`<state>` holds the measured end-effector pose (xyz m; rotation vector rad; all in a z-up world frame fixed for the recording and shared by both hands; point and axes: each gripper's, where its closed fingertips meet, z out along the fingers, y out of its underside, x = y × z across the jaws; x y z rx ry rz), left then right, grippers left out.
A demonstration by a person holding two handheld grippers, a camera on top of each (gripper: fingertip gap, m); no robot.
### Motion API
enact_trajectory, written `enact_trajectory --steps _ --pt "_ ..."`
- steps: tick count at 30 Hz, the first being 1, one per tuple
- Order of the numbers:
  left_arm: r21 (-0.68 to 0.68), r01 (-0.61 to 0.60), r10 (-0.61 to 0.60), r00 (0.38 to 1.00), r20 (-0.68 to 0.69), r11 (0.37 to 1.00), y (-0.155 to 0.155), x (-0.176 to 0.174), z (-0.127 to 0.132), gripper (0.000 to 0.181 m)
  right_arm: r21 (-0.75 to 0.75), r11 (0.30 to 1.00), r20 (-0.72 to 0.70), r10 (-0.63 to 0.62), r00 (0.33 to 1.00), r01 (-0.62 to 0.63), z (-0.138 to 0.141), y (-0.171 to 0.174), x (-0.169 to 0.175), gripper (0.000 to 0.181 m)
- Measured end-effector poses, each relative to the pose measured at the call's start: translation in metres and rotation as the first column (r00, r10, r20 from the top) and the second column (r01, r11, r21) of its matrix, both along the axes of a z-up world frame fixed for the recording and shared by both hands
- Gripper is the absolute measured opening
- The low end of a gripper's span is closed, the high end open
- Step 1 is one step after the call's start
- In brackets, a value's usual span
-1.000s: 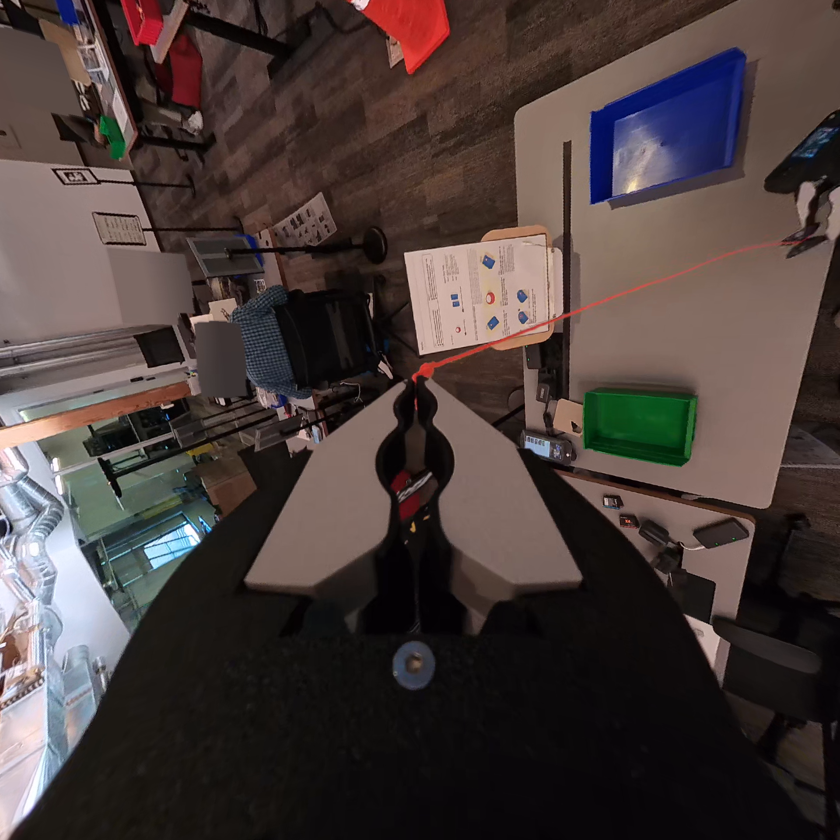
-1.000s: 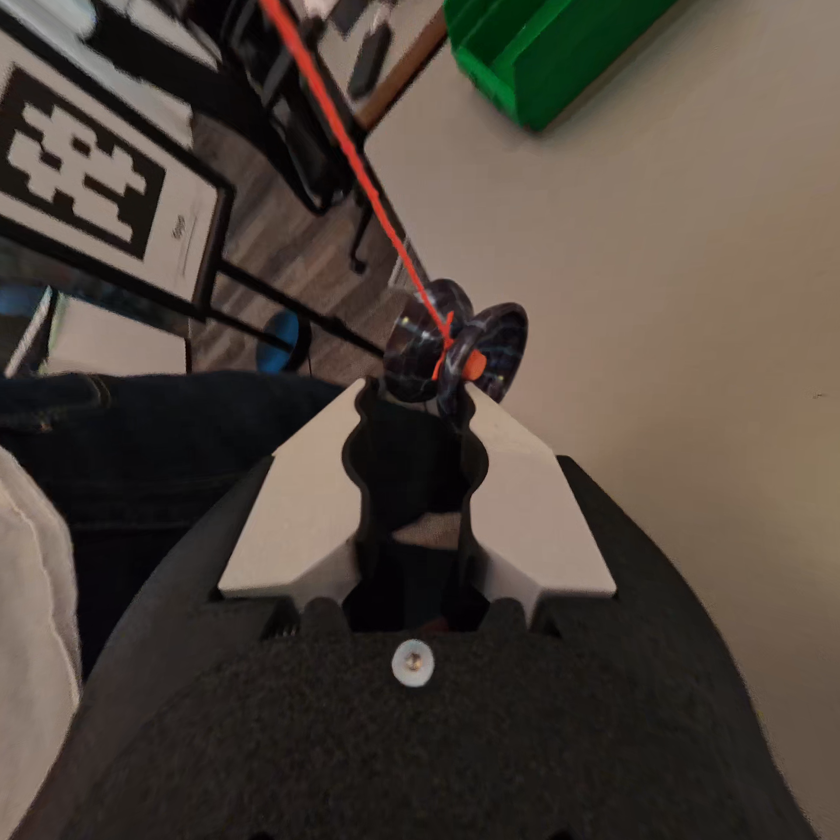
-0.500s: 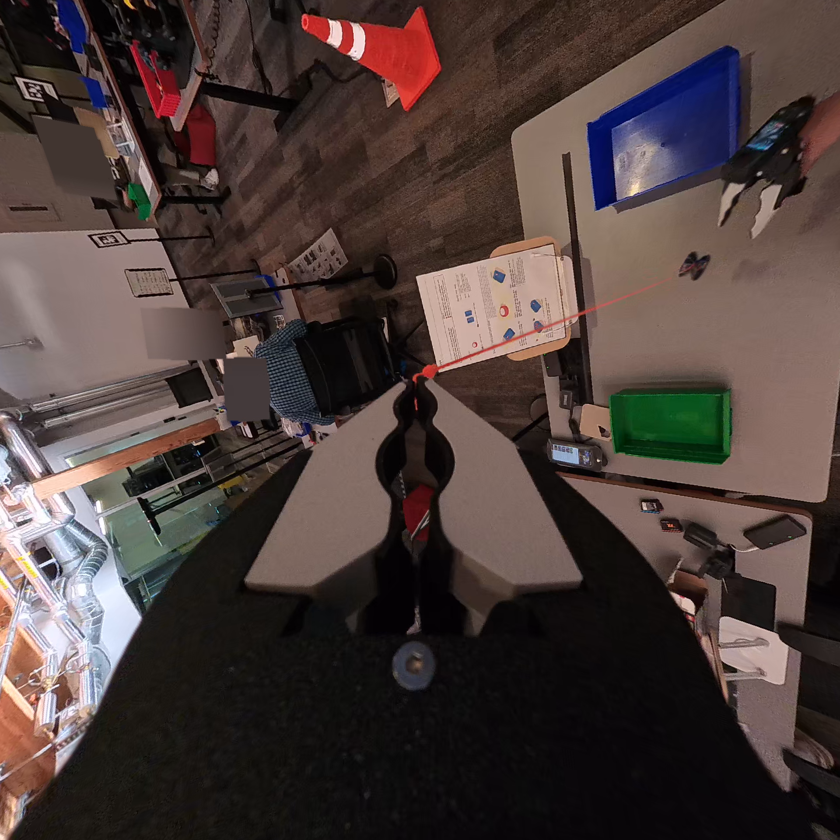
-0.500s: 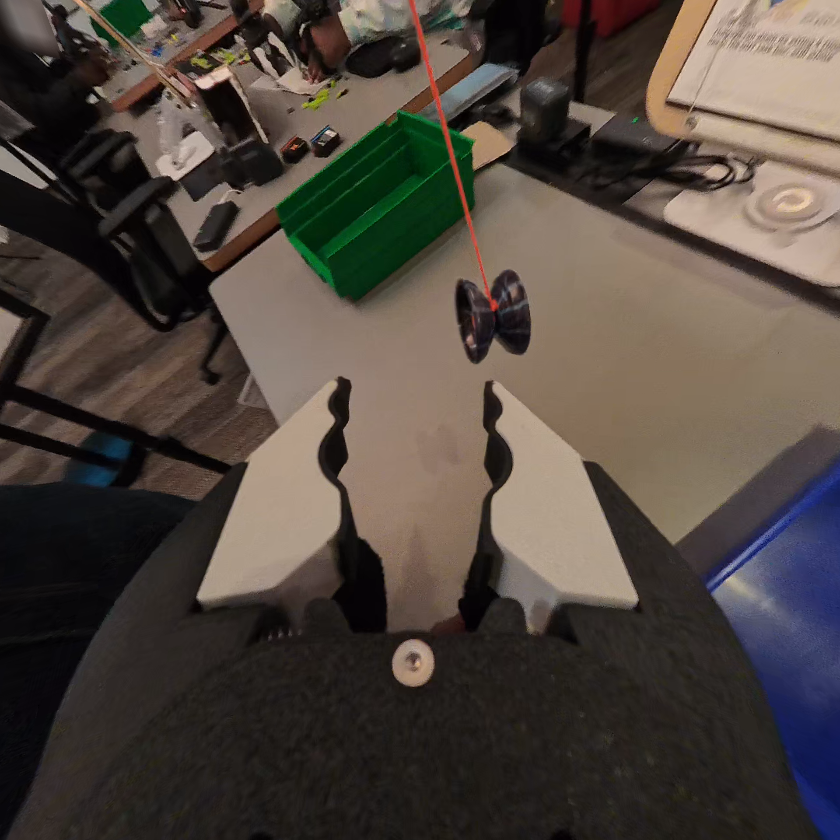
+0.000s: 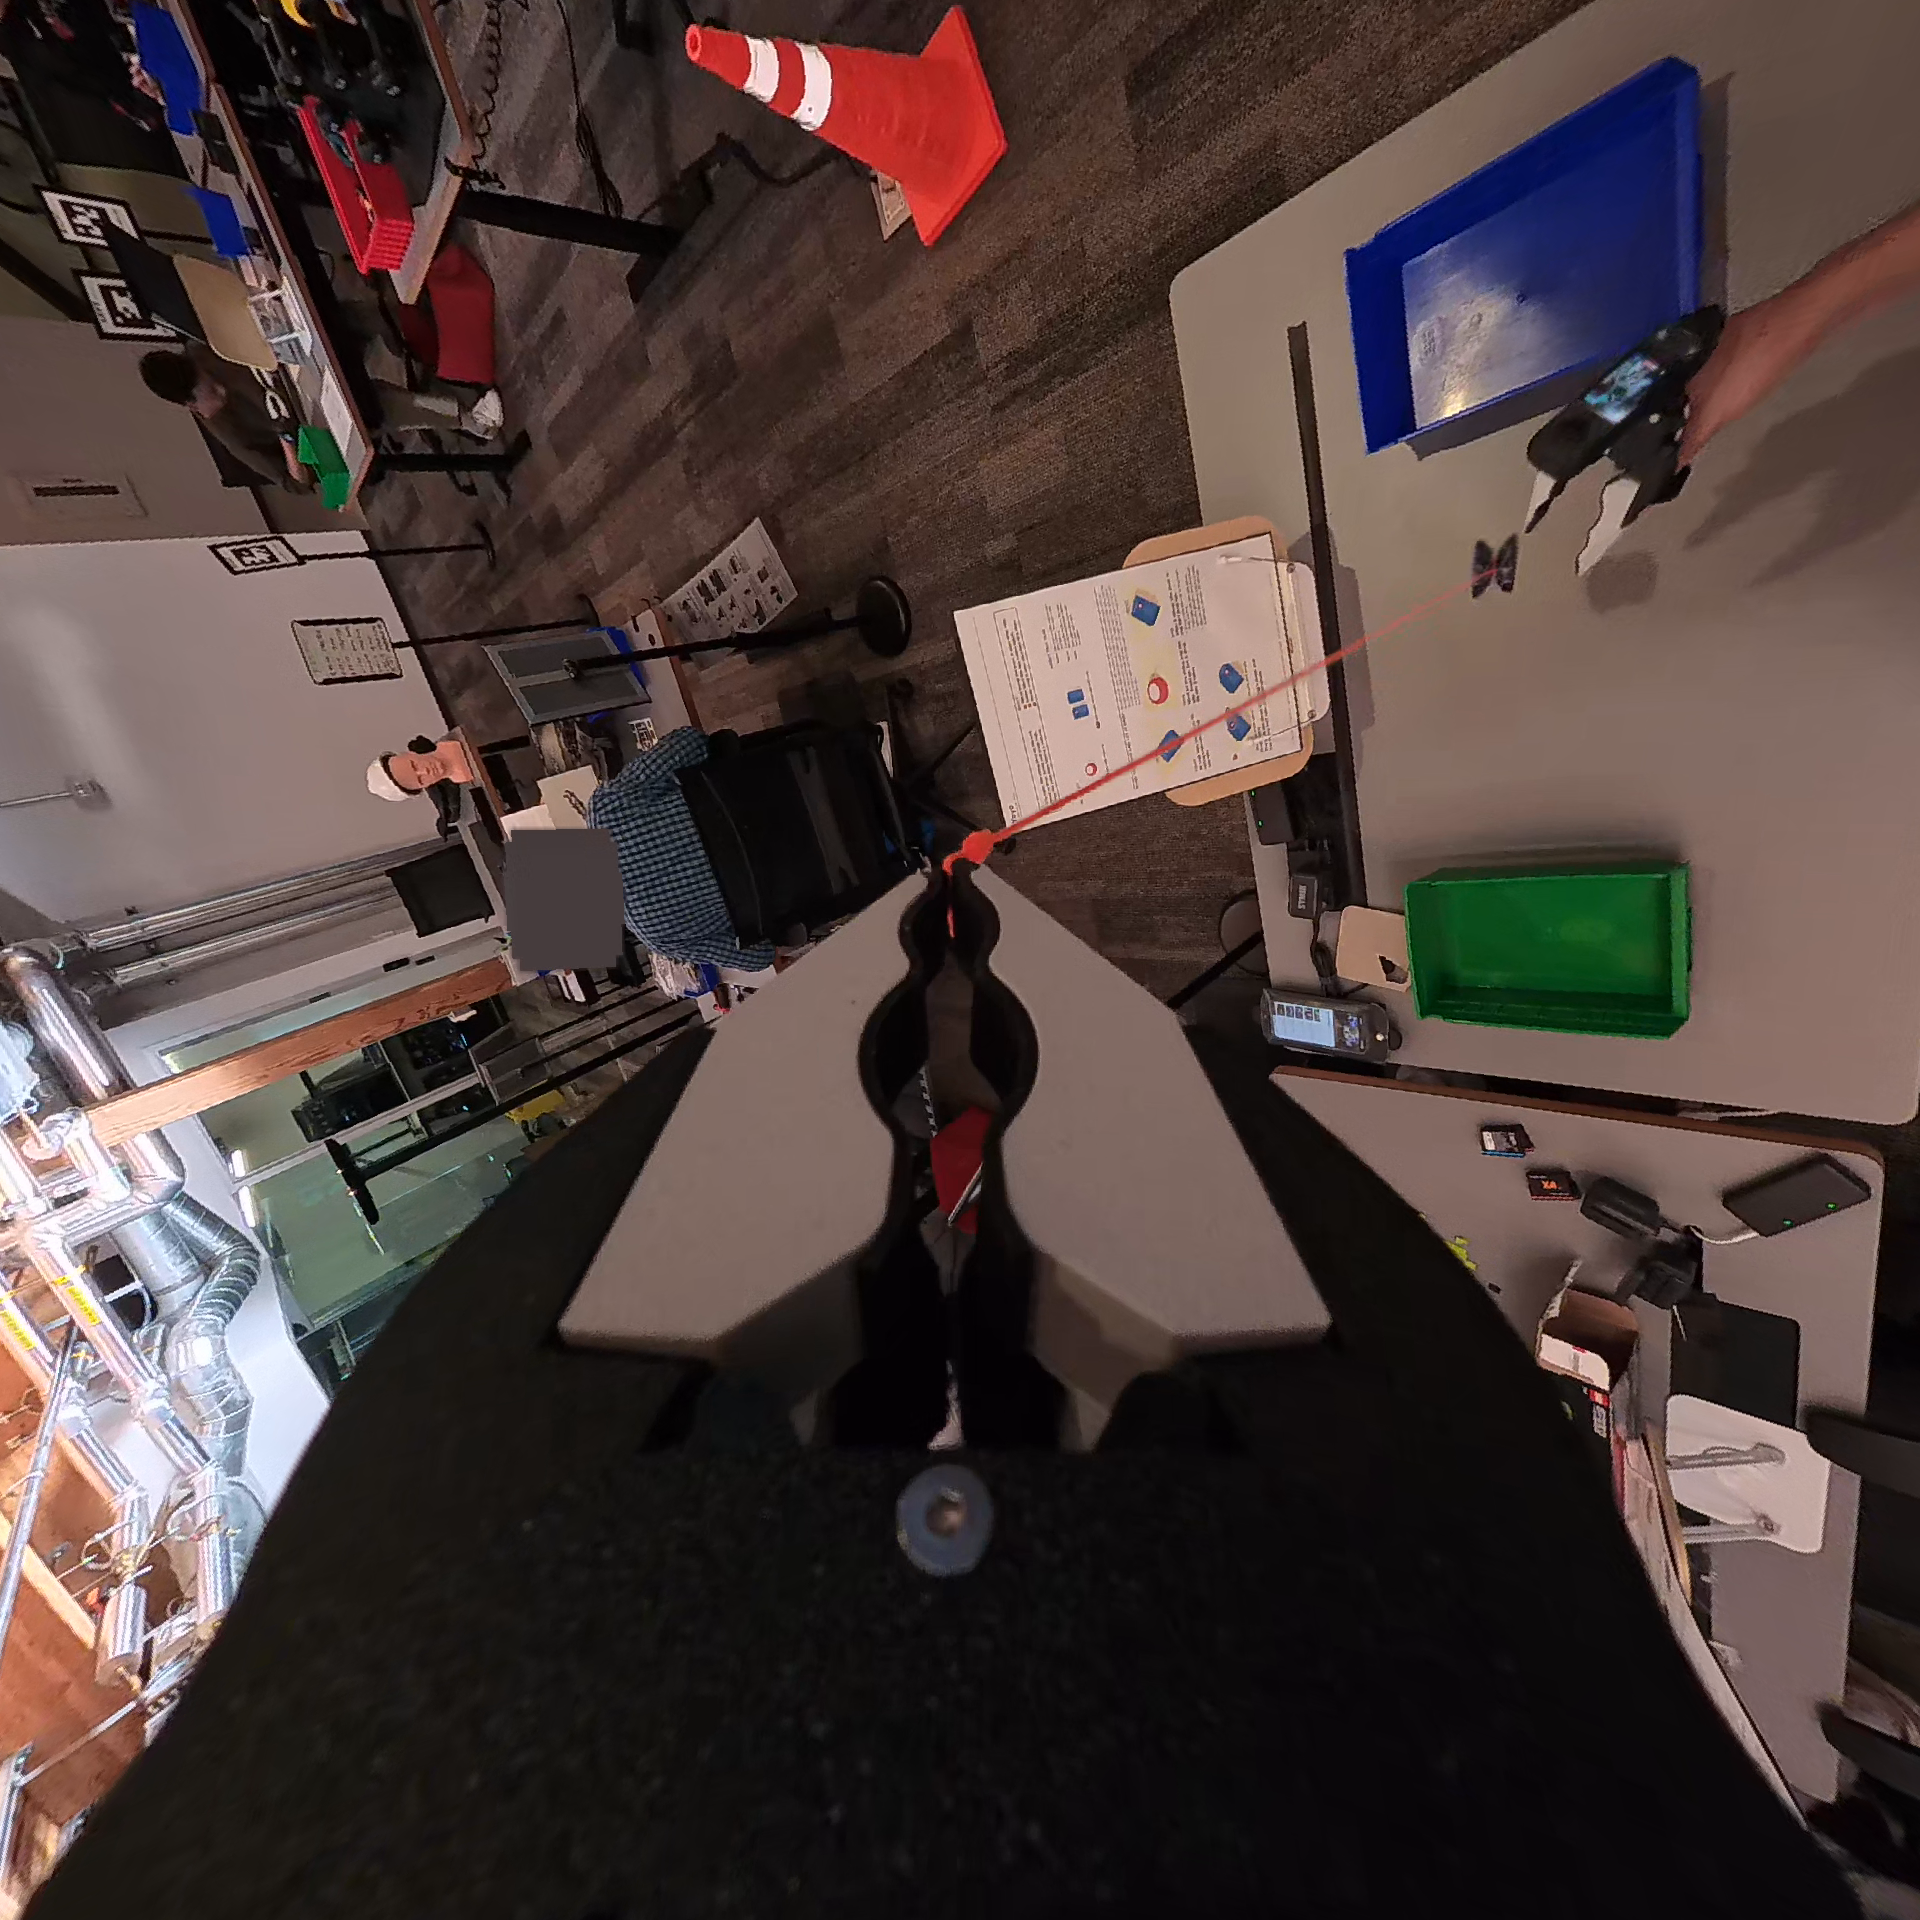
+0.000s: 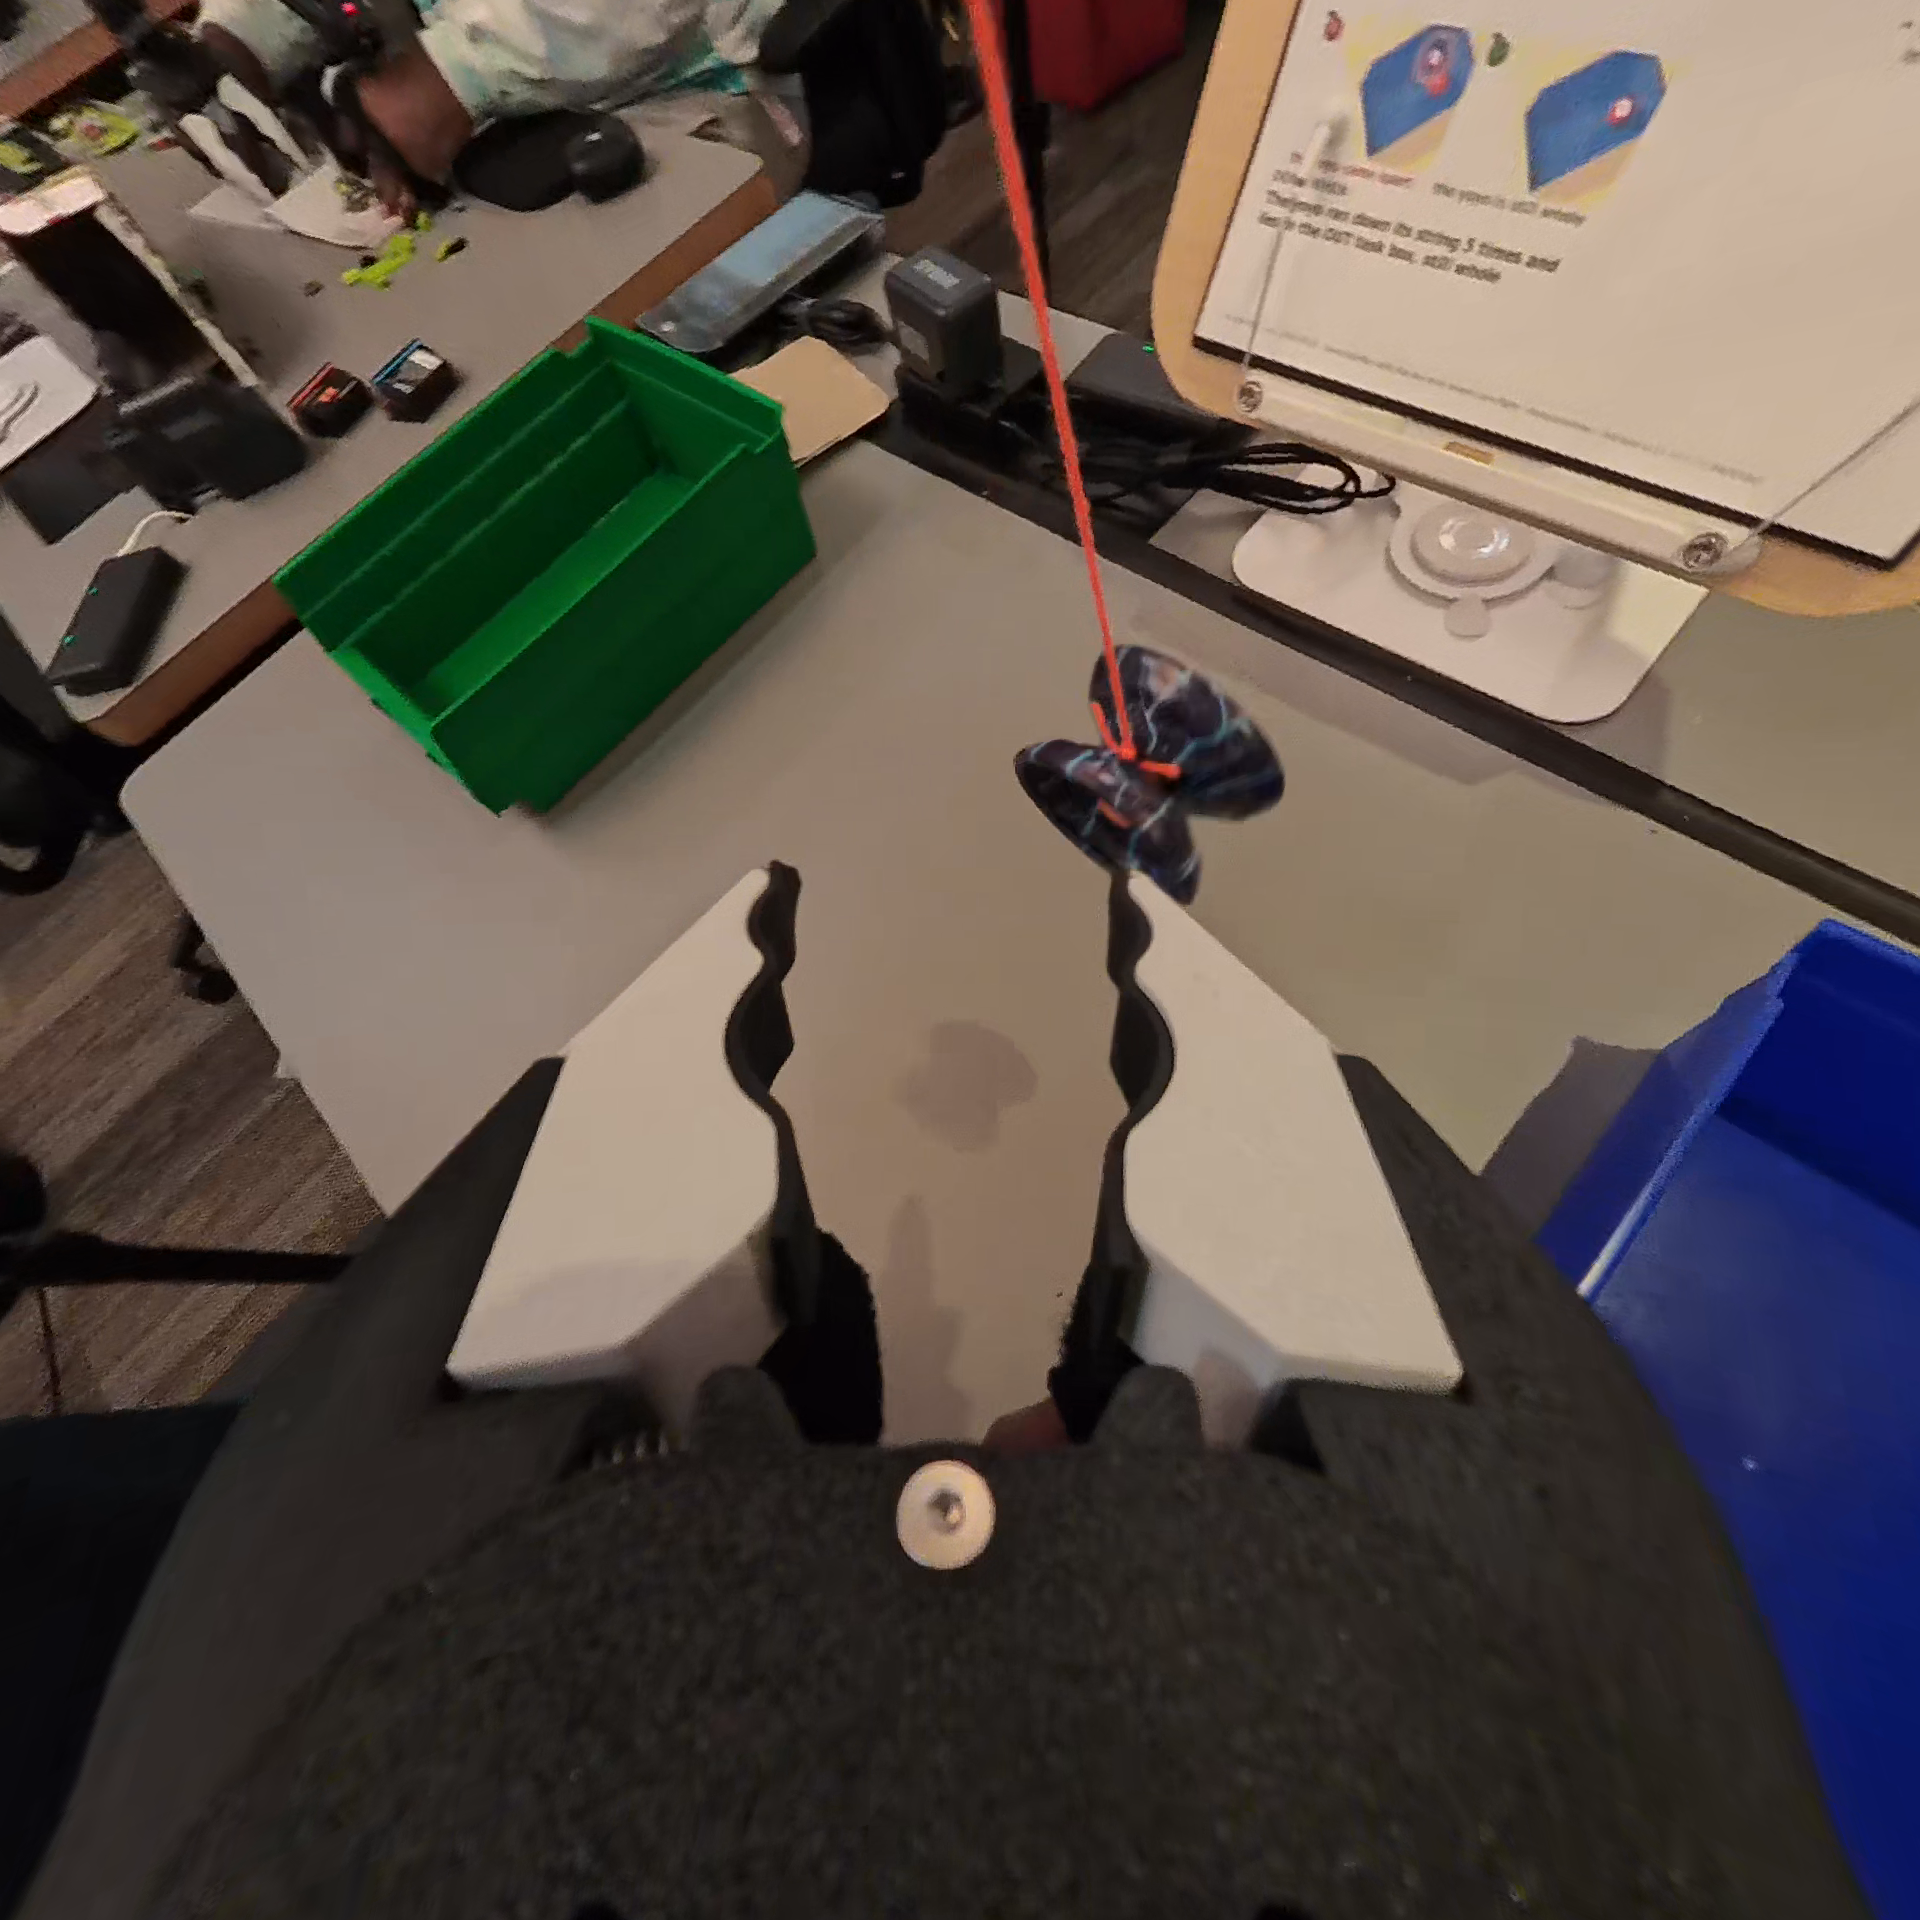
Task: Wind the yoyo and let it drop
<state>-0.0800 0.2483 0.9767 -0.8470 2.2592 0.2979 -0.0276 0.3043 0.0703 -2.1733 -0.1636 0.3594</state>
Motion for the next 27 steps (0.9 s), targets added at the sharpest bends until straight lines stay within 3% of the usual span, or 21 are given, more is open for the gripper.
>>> enact_trajectory --steps 3,10,14,19,27 --pt "0.0 -0.004 0.004 1.0 -0.001 1.0 0.002 -0.001 0.001 0.0 -0.032 0.997 0.057 -0.064 0.996 0.066 -0.016 0.006 0.007 0.069" --pt "0.004 -0.009 0.009 1.0 -0.008 1.0 0.005 -0.002 0.0 0.0 -0.125 0.992 0.042 0.017 0.999 -0.012 -0.043 -0.008 -0.006 0.059" --pt "0.005 -0.014 0.014 1.0 -0.008 1.0 0.008 -0.002 0.0 0.0 -0.094 0.994 0.029 0.051 0.998 -0.048 -0.041 -0.01 -0.018 0.04" --pt "0.008 -0.02 0.02 1.0 -0.01 1.0 0.012 -0.004 0.001 0.0 -0.053 0.982 0.008 0.183 0.983 -0.183 -0.035 -0.012 -0.048 0.039" --pt "0.015 -0.06 0.06 0.998 -0.009 0.998 0.027 -0.013 0.002 0.0 -0.047 0.945 -0.229 0.306 0.924 -0.324 -0.022 -0.031 -0.091 0.039"
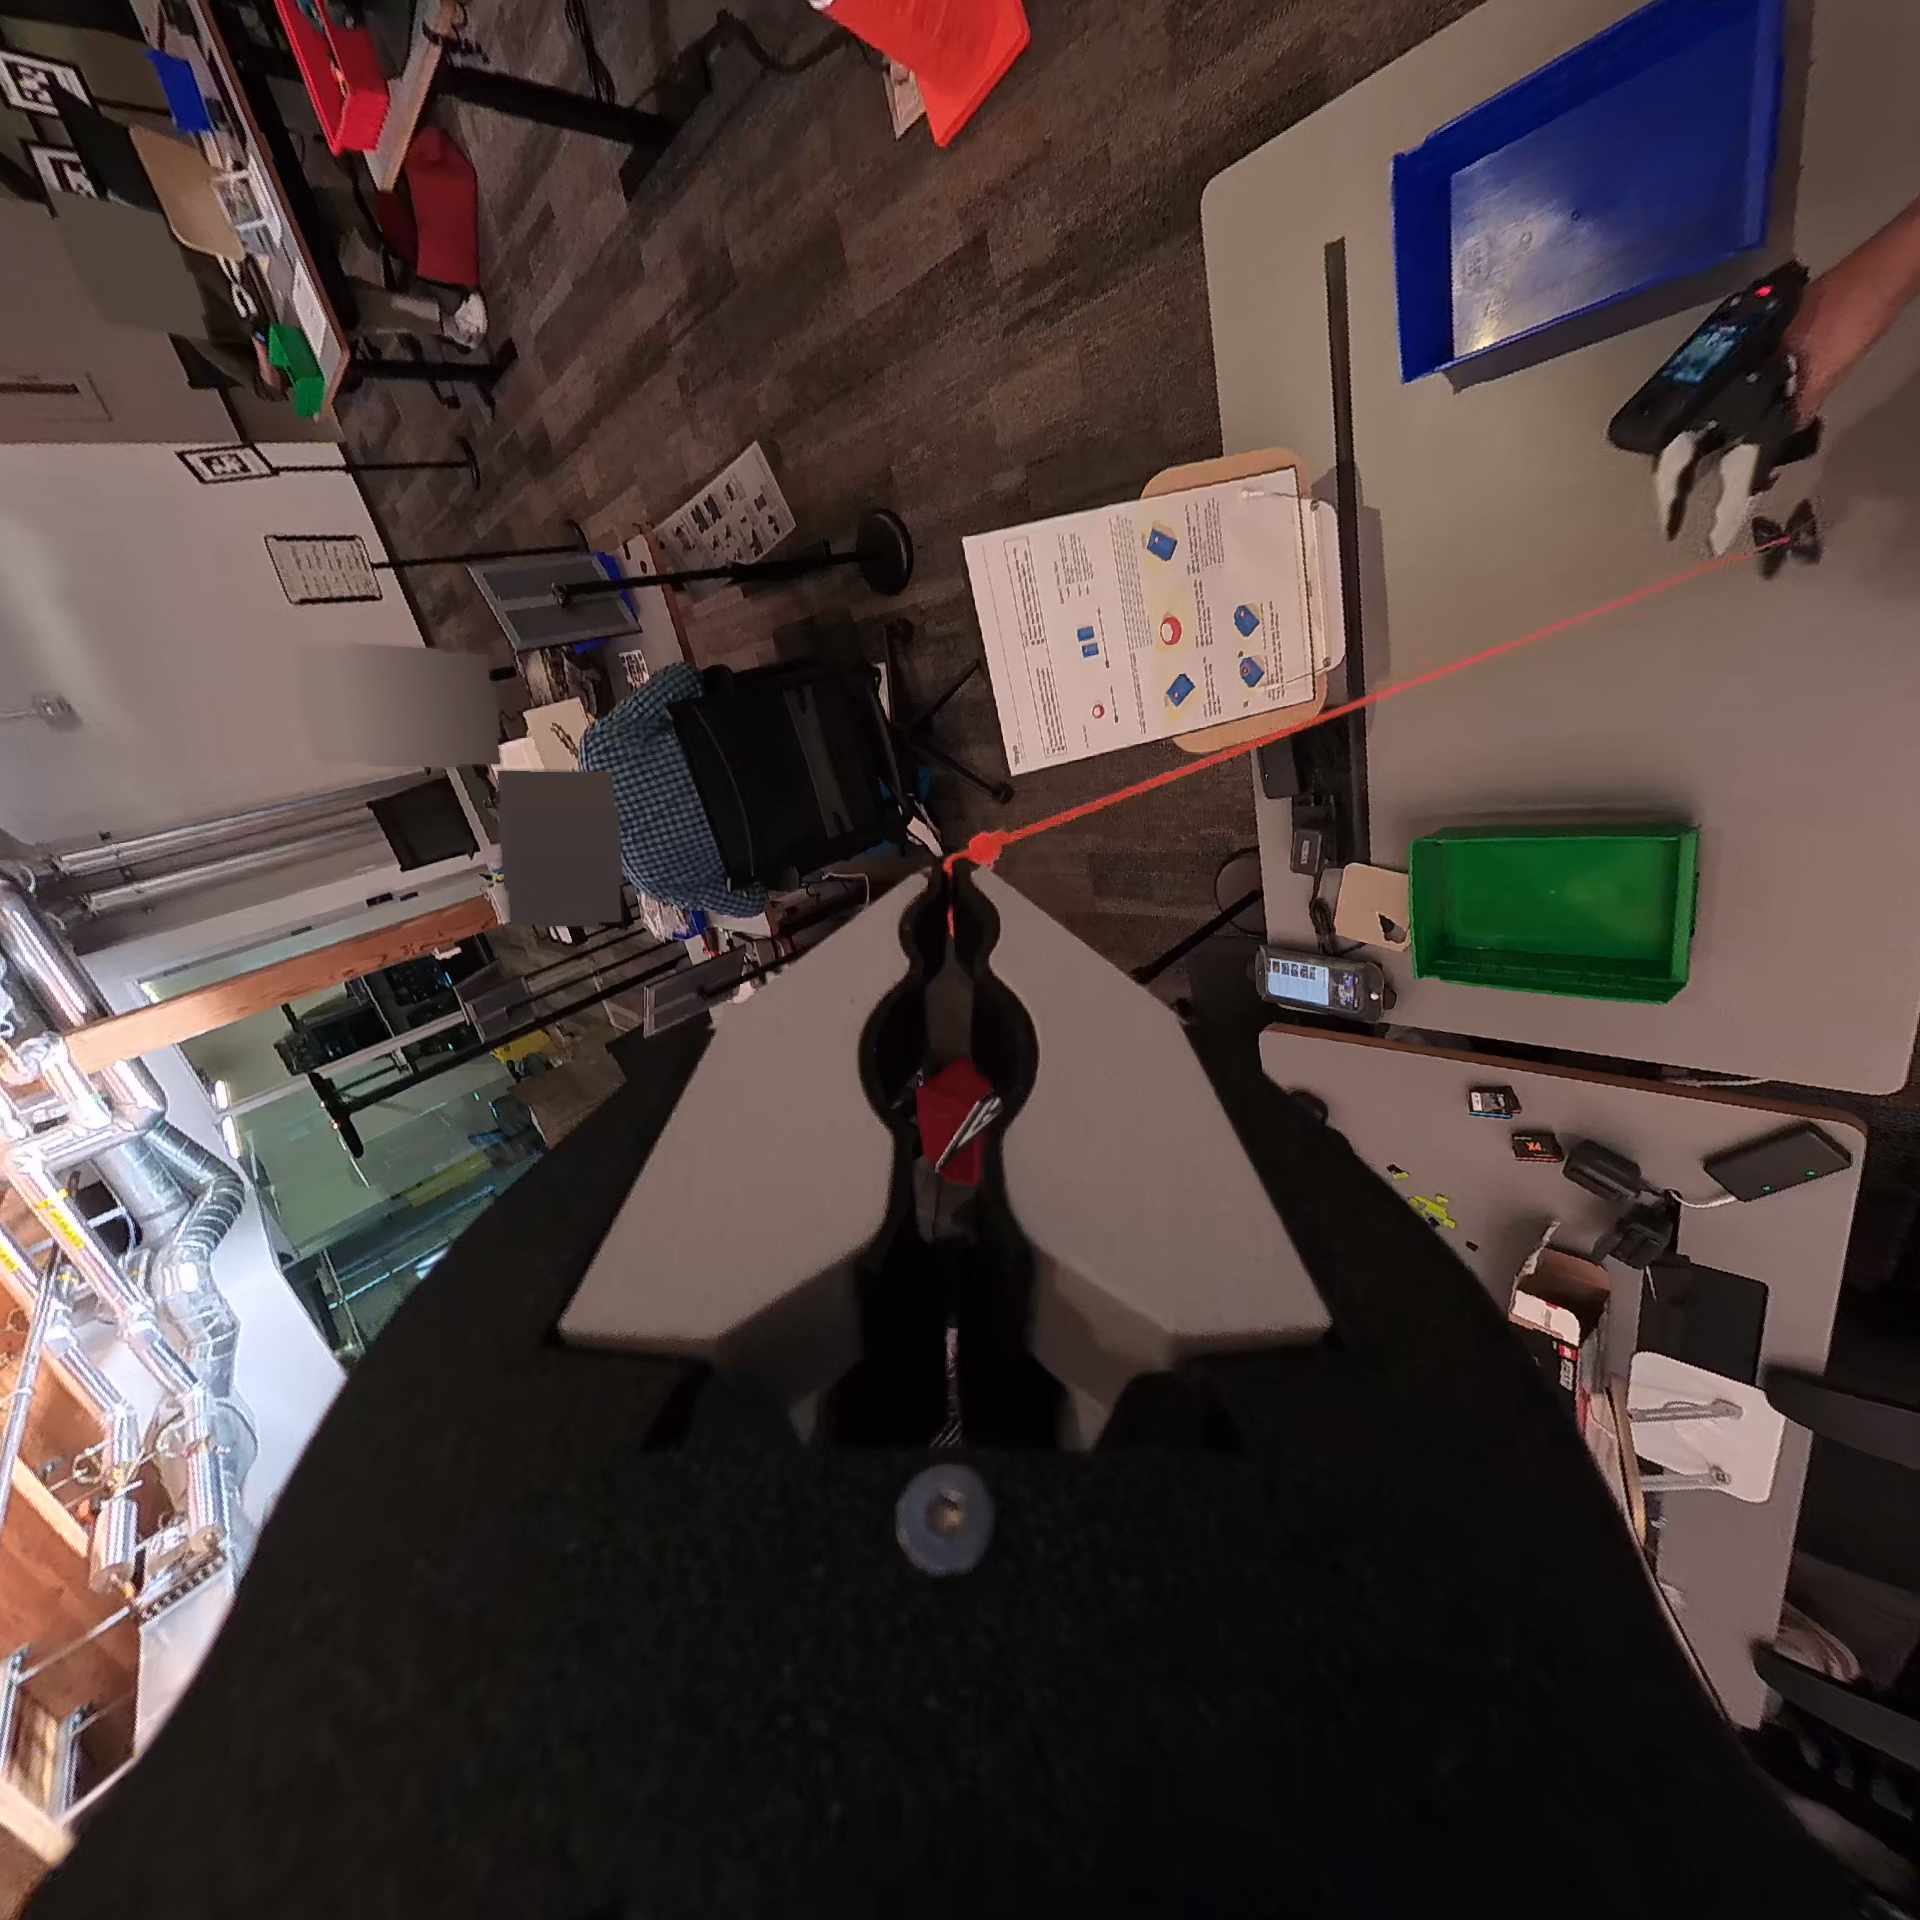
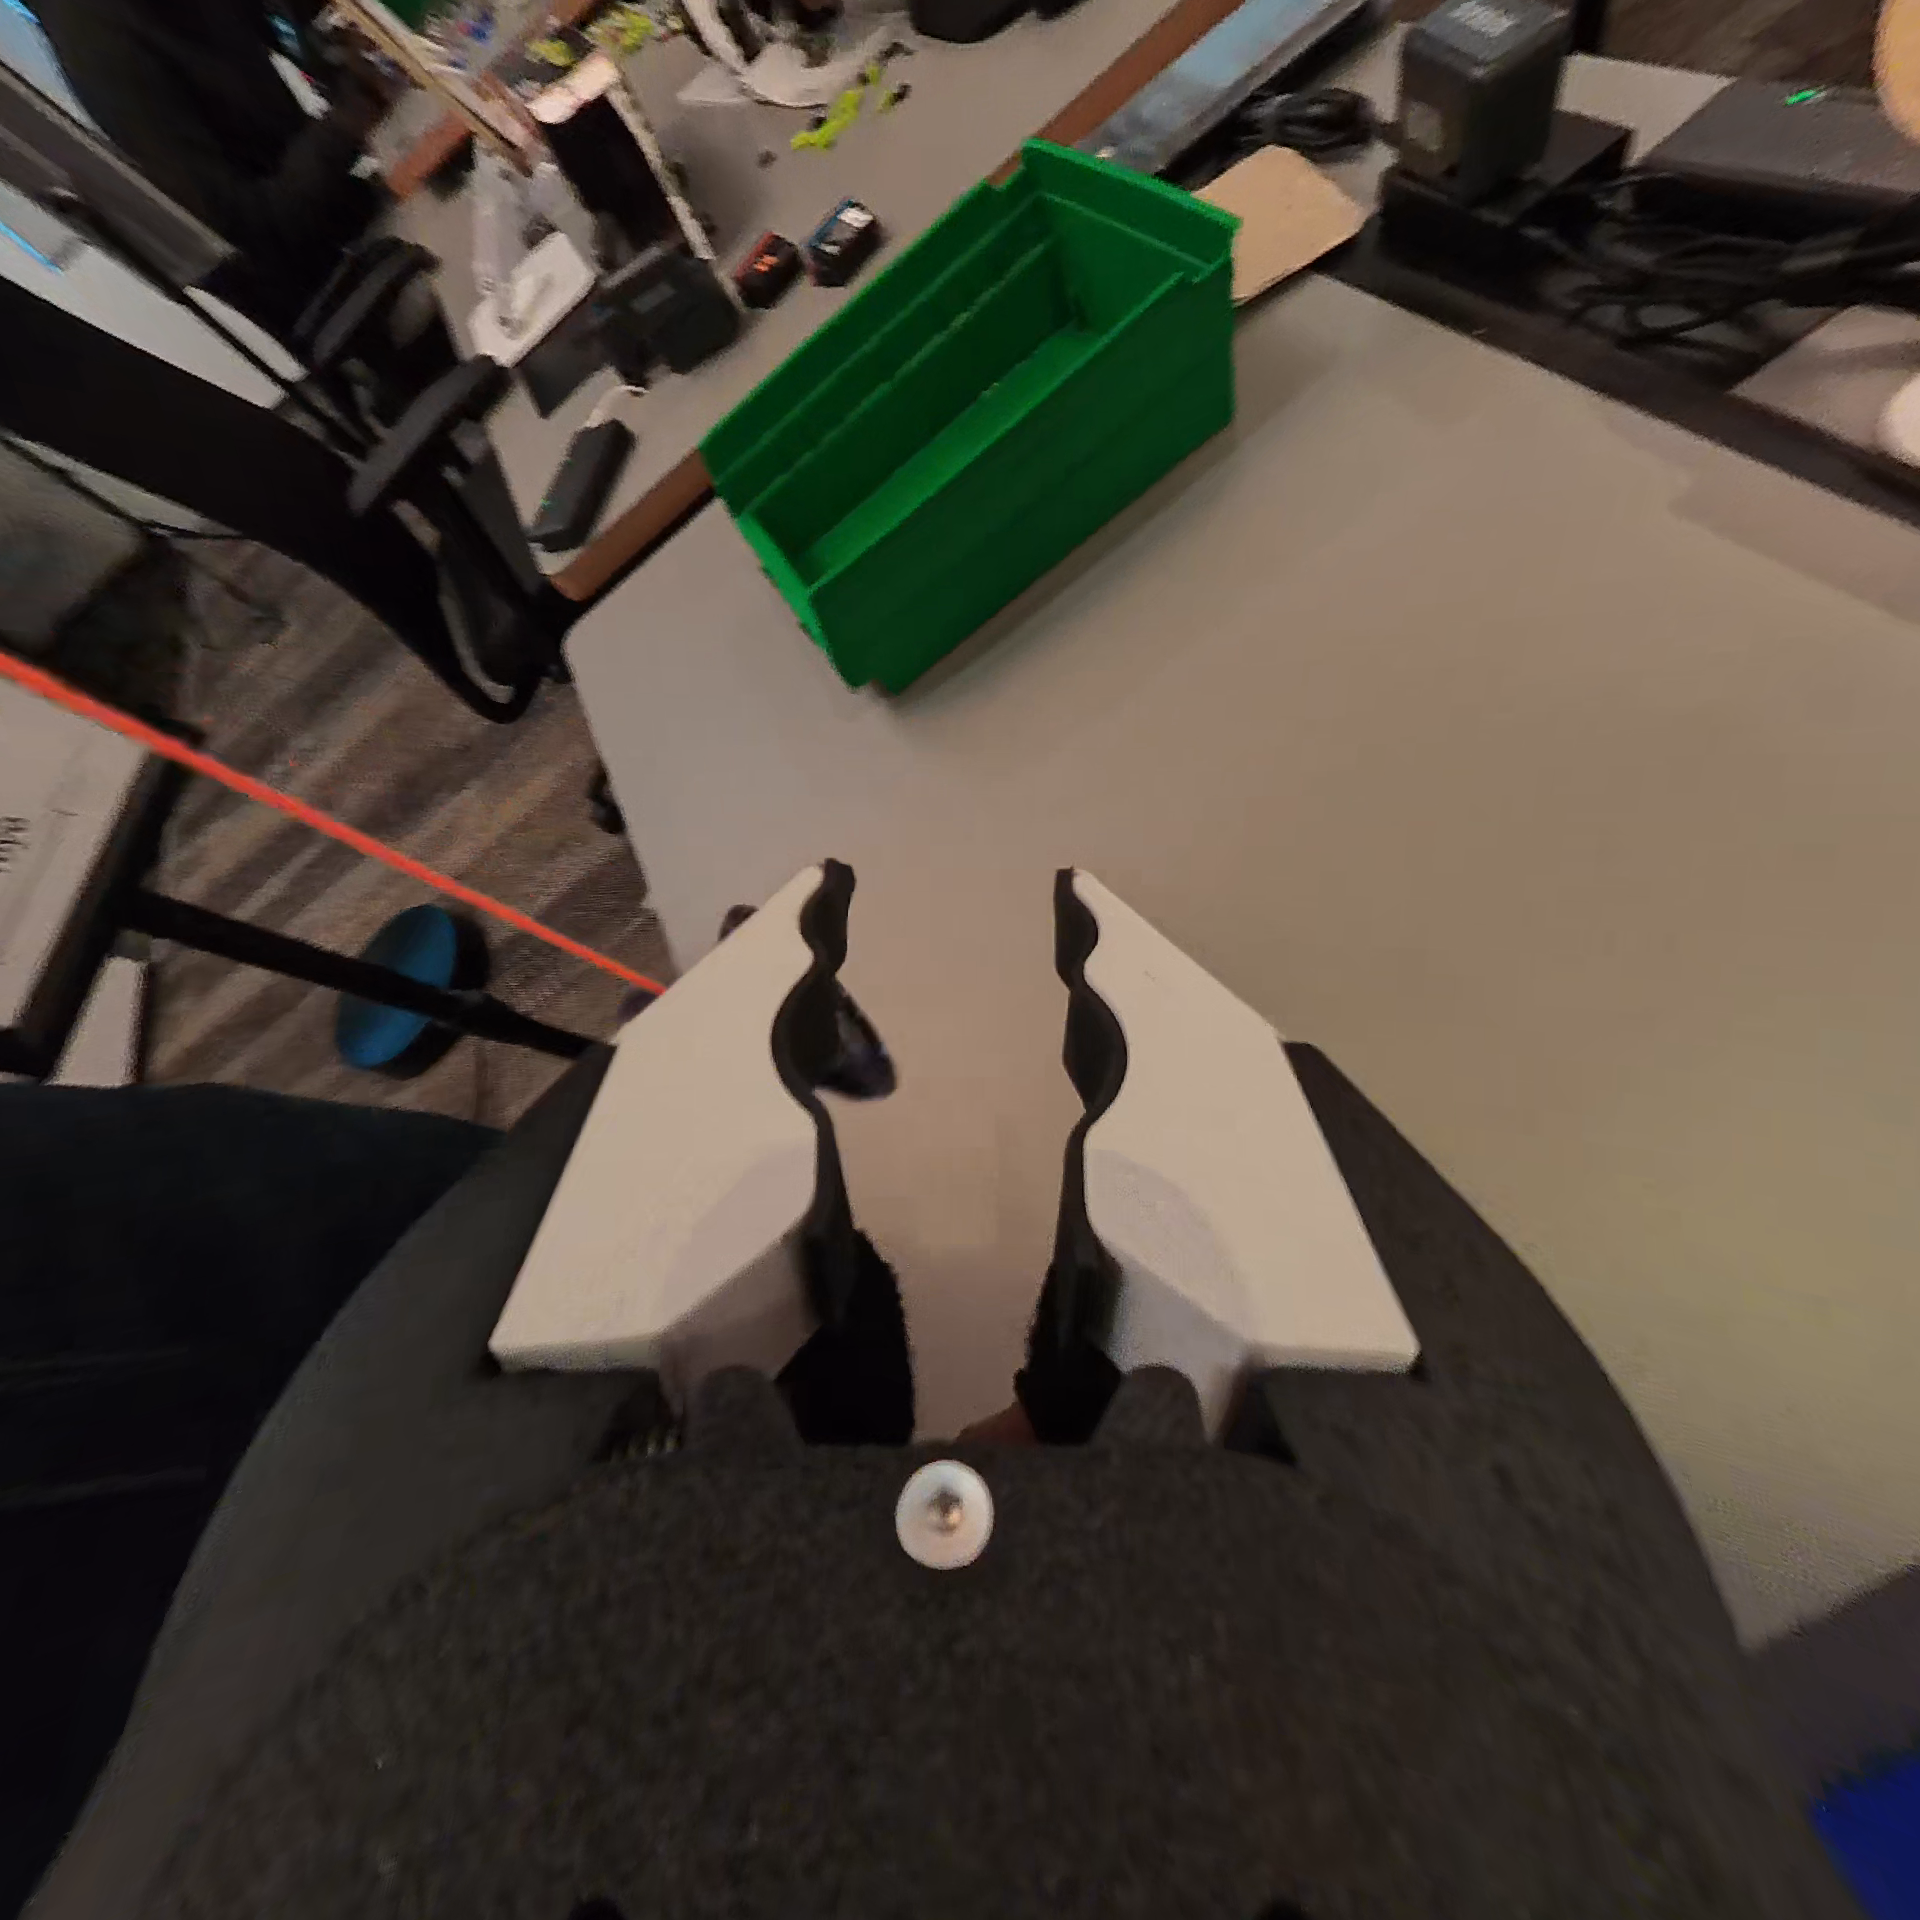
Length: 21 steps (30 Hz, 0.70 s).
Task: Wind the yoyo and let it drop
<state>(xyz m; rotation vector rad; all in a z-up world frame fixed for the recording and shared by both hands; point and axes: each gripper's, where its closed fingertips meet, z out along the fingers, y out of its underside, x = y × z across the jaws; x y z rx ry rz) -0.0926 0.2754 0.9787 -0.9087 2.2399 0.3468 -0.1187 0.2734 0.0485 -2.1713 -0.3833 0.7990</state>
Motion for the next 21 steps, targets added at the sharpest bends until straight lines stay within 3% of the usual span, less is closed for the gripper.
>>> enact_trajectory --steps 5,12,21 --pt "0.004 -0.024 0.024 1.0 0.001 1.0 0.008 -0.007 0.001 0.0 -0.086 0.992 -0.174 0.081 0.981 -0.097 -0.001 -0.029 -0.021 0.039" --pt "0.008 -0.04 0.04 0.999 -0.001 0.999 0.012 -0.014 0.002 0.0 -0.145 0.981 -0.229 0.094 0.969 -0.13 -0.02 -0.052 -0.035 0.036" --pt "-0.001 -0.051 0.051 0.999 -0.008 0.999 0.018 -0.019 -0.003 0.0 -0.157 0.975 -0.216 0.124 0.968 -0.16 -0.021 -0.052 -0.042 0.011"
